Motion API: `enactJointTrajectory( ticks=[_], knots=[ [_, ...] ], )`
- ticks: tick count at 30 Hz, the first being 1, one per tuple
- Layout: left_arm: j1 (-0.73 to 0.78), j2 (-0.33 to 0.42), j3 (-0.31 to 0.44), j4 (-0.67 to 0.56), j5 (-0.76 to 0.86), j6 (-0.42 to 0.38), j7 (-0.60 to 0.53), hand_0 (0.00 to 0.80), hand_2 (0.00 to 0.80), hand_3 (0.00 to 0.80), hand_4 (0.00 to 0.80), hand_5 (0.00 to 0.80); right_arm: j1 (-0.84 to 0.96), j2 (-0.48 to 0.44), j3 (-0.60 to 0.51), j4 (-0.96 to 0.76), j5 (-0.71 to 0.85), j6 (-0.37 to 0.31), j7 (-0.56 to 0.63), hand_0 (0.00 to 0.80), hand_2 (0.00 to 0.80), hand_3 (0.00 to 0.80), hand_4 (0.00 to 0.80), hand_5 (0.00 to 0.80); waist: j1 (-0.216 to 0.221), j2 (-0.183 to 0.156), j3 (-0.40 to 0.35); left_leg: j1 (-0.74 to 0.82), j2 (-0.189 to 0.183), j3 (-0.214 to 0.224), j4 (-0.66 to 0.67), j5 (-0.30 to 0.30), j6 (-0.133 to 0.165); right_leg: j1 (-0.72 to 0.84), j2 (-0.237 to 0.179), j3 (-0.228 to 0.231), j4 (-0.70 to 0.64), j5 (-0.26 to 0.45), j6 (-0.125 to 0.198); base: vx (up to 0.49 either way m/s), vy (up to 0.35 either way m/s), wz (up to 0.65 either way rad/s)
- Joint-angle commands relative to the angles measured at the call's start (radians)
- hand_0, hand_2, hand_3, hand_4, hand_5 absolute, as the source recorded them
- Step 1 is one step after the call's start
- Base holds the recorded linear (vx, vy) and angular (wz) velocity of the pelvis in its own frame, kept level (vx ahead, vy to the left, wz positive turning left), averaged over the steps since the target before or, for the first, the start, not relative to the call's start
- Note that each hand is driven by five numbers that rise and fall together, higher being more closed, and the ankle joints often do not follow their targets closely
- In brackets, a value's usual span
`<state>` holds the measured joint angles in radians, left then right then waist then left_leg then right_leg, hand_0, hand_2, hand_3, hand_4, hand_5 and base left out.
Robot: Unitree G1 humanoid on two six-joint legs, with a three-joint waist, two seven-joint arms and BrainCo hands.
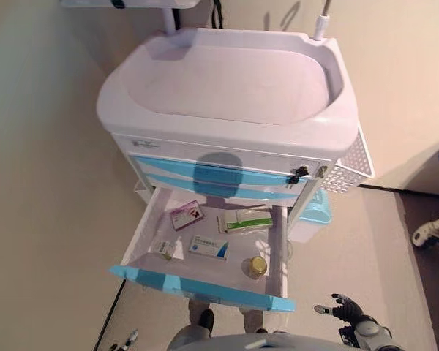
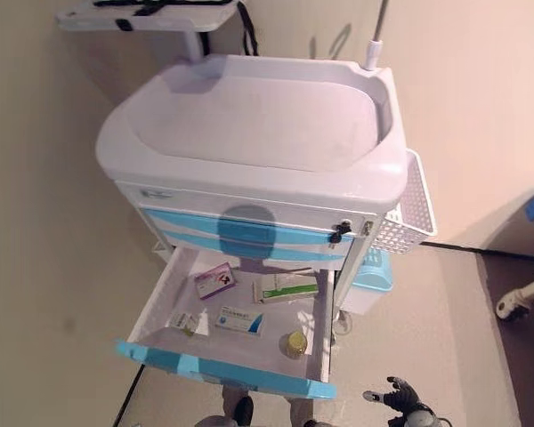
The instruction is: Open the drawer and pick up the medicine
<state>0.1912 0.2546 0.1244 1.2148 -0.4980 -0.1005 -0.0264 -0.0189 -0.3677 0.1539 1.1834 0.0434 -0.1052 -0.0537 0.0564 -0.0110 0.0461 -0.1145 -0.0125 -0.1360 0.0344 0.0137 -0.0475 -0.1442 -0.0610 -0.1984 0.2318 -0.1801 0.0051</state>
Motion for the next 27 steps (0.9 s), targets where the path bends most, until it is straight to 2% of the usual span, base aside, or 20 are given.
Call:
enactJointTrajectory(
  ticks=[1, 4, 5, 6, 8, 10, 11, 13, 14, 15, 16, 19, 20, 21, 27],
  knots=[
    [-0.022, 0.049, -0.043, 0.010, 0.258, -0.023, 0.032, 0.000, 0.000, 0.000, 0.000, 0.000, -0.039, -0.015, 0.026, -0.028, 0.041, -0.037, -0.026, 0.000, 0.000, 0.000, 0.000, 0.000, -0.024, -0.046, 0.007, 0.007, -0.070, 0.055, -0.010, -0.021, 0.069, 0.045, -0.026, 0.068, -0.192, 0.209, 0.102, 0.030, 0.014, -0.42],
    [-0.048, 0.059, -0.081, 0.039, 0.364, -0.016, 0.045, 0.000, 0.000, 0.000, 0.000, 0.000, -0.045, -0.022, 0.029, -0.052, 0.028, -0.034, -0.035, 0.000, 0.000, 0.000, 0.000, 0.000, -0.030, -0.057, 0.010, 0.014, -0.064, 0.082, -0.015, -0.026, 0.069, 0.041, -0.020, 0.092, -0.203, 0.222, 0.107, 0.009, 0.011, -0.52],
    [-0.055, 0.063, -0.093, 0.044, 0.394, -0.013, 0.054, 0.000, 0.000, 0.000, 0.000, 0.000, -0.044, -0.034, 0.030, -0.092, 0.016, -0.035, -0.040, 0.000, 0.000, 0.000, 0.000, 0.000, -0.033, -0.061, 0.012, 0.016, -0.061, 0.092, -0.017, -0.028, 0.070, 0.038, -0.018, 0.104, -0.207, 0.227, 0.109, -0.008, 0.020, -0.41],
    [-0.076, 0.062, -0.099, 0.049, 0.422, -0.010, 0.066, 0.000, 0.000, 0.000, 0.000, 0.000, -0.028, -0.062, 0.017, -0.223, 0.007, -0.043, -0.051, 0.000, 0.000, 0.000, 0.000, 0.000, -0.044, -0.071, 0.016, 0.016, -0.055, 0.115, -0.021, -0.030, 0.072, 0.028, -0.014, 0.130, -0.213, 0.238, 0.114, -0.011, 0.016, -0.18],
    [-0.076, 0.062, -0.099, 0.049, 0.422, -0.010, 0.066, 0.000, 0.000, 0.000, 0.000, 0.000, -0.028, -0.062, 0.017, -0.223, 0.007, -0.043, -0.051, 0.000, 0.000, 0.000, 0.000, 0.000, -0.044, -0.071, 0.016, 0.016, -0.055, 0.115, -0.021, -0.030, 0.072, 0.028, -0.014, 0.130, -0.213, 0.238, 0.114, -0.004, 0.010, -0.45],
    [-0.107, 0.048, -0.118, 0.052, 0.478, -0.004, 0.077, 0.000, 0.000, 0.000, 0.000, 0.000, 0.070, -0.116, -0.061, -0.561, 0.062, -0.061, -0.025, 0.000, 0.000, 0.000, 0.000, 0.000, -0.066, -0.085, 0.026, 0.029, -0.047, 0.155, -0.030, -0.036, 0.074, 0.019, -0.007, 0.165, -0.215, 0.249, 0.123, 0.004, 0.037, -0.85],
    [-0.107, 0.049, -0.119, 0.052, 0.478, -0.004, 0.077, 0.000, 0.000, 0.000, 0.000, 0.000, 0.071, -0.116, -0.062, -0.562, 0.062, -0.061, -0.025, 0.000, 0.000, 0.000, 0.000, 0.000, -0.065, -0.086, 0.024, 0.026, -0.047, 0.155, -0.031, -0.034, 0.074, 0.016, -0.007, 0.166, -0.215, 0.250, 0.123, 0.001, 0.032, -0.20],
    [-0.116, 0.046, -0.121, 0.049, 0.490, -0.006, 0.077, 0.000, 0.000, 0.000, 0.000, 0.000, 0.099, -0.129, -0.090, -0.684, 0.090, -0.075, -0.007, 0.000, 0.000, 0.000, 0.000, 0.000, -0.074, -0.091, 0.027, 0.026, -0.047, 0.166, -0.032, -0.035, 0.074, 0.011, -0.008, 0.177, -0.216, 0.256, 0.125, -0.014, 0.024, -0.43],
    [-0.130, 0.047, -0.124, 0.048, 0.498, -0.011, 0.074, 0.000, 0.000, 0.000, 0.000, 0.000, 0.126, -0.143, -0.097, -0.840, 0.174, -0.103, 0.054, 0.000, 0.000, 0.000, 0.000, 0.000, -0.081, -0.097, 0.032, 0.026, -0.046, 0.180, -0.035, -0.035, 0.074, 0.002, -0.007, 0.189, -0.218, 0.261, 0.129, -0.031, 0.033, -0.40],
    [-0.133, 0.049, -0.124, 0.046, 0.502, -0.012, 0.074, 0.000, 0.000, 0.000, 0.000, 0.000, 0.133, -0.155, -0.098, -0.915, 0.235, -0.114, 0.099, 0.000, 0.000, 0.000, 0.000, 0.000, -0.081, -0.099, 0.035, 0.025, -0.046, 0.185, -0.035, -0.035, 0.073, -0.002, -0.006, 0.195, -0.219, 0.263, 0.130, -0.029, 0.026, -0.24],
    [-0.133, 0.048, -0.124, 0.046, 0.502, -0.012, 0.074, 0.000, 0.000, 0.000, 0.000, 0.000, 0.135, -0.156, -0.099, -0.916, 0.235, -0.113, 0.099, 0.000, 0.000, 0.000, 0.000, 0.000, -0.080, -0.099, 0.035, 0.025, -0.046, 0.186, -0.035, -0.035, 0.073, -0.002, -0.006, 0.195, -0.219, 0.263, 0.130, -0.019, 0.022, -0.05],
    [-0.133, 0.049, -0.121, 0.048, 0.518, -0.011, 0.057, 0.000, 0.000, 0.000, 0.000, 0.000, 0.152, -0.216, -0.084, -1.141, 0.346, -0.140, 0.191, 0.000, 0.000, 0.000, 0.000, 0.000, -0.079, -0.105, 0.043, 0.018, -0.047, 0.202, -0.030, -0.037, 0.072, -0.017, -0.008, 0.209, -0.220, 0.273, 0.134, -0.028, 0.023, -0.22],
    [-0.133, 0.049, -0.121, 0.048, 0.518, -0.011, 0.057, 0.000, 0.000, 0.000, 0.000, 0.000, 0.153, -0.216, -0.084, -1.142, 0.346, -0.140, 0.191, 0.000, 0.000, 0.000, 0.000, 0.000, -0.079, -0.105, 0.043, 0.018, -0.047, 0.203, -0.030, -0.038, 0.072, -0.017, -0.007, 0.209, -0.220, 0.273, 0.134, -0.009, 0.033, -0.06],
    [-0.127, 0.051, -0.120, 0.052, 0.534, -0.008, 0.052, 0.000, 0.000, 0.000, 0.000, 0.000, 0.139, -0.256, -0.072, -1.220, 0.375, -0.142, 0.221, 0.000, 0.000, 0.000, 0.000, 0.000, -0.075, -0.106, 0.045, 0.017, -0.049, 0.205, -0.027, -0.039, 0.072, -0.018, -0.010, 0.211, -0.221, 0.276, 0.135, 0.000, 0.000, 0.00],
    [-0.111, 0.059, -0.114, 0.075, 0.552, -0.007, 0.034, 0.000, 0.000, 0.000, 0.000, 0.000, 0.081, -0.358, 0.002, -1.340, 0.389, -0.126, 0.287, 0.000, 0.000, 0.000, 0.000, 0.000, -0.056, -0.107, 0.042, 0.019, -0.054, 0.198, -0.031, -0.037, 0.070, -0.011, -0.015, 0.199, -0.224, 0.274, 0.135, 0.000, 0.000, 0.00]
  ],
)
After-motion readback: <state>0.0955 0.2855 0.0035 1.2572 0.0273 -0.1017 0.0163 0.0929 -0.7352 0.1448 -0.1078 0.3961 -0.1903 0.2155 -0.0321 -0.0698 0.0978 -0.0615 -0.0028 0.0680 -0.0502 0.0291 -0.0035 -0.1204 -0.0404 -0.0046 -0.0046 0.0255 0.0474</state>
